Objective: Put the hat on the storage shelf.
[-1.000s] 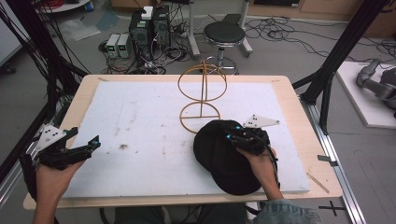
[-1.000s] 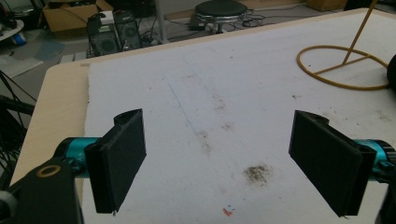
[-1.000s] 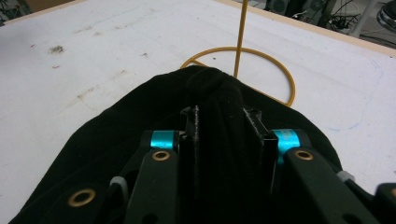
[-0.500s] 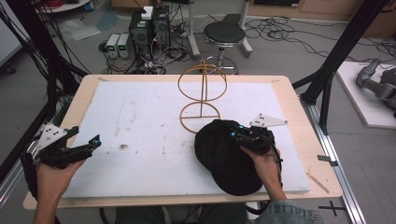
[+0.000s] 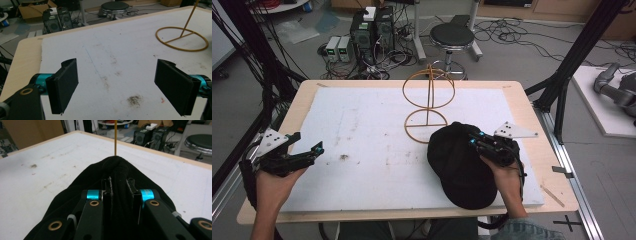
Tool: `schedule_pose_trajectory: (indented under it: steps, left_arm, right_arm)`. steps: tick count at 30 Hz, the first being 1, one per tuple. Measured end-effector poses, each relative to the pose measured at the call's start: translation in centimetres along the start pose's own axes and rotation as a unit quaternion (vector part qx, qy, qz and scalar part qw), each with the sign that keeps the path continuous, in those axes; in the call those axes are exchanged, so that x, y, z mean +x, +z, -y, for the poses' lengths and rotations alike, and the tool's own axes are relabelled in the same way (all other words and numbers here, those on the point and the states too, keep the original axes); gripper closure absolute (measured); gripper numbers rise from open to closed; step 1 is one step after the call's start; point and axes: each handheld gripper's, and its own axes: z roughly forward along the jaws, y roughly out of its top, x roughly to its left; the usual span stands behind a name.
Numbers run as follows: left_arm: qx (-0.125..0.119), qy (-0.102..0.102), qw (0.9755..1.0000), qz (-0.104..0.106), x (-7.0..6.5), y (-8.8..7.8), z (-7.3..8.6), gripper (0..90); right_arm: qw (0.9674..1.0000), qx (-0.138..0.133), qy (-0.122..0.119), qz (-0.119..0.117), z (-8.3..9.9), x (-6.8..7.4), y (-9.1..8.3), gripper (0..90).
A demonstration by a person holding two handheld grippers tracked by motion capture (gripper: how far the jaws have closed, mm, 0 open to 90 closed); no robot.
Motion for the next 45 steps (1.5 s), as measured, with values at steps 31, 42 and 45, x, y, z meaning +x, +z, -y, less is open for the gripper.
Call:
schedule_pose_trajectory:
  steps: [31, 42, 45]
  left_arm:
    - [0.001, -0.001, 1.0, 0.01, -0.3, 1.5, -0.5, 19.3]
    - [-0.004, -0.003, 1.0, 0.007, -0.1, 1.3, -0.7, 19.4]
    - [-0.005, -0.003, 1.0, 0.008, -0.1, 1.3, -0.7, 19.4]
  right_arm:
    - [0.9958, -0.087, 0.007, 0.028, -2.3, -2.1, -6.4, 82.5]
    - [0.9925, -0.12, 0.002, 0.02, -4.6, -2.4, -7.6, 82.4]
    - [0.9917, -0.126, -0.01, 0.02, -5.6, -2.2, -8.0, 82.4]
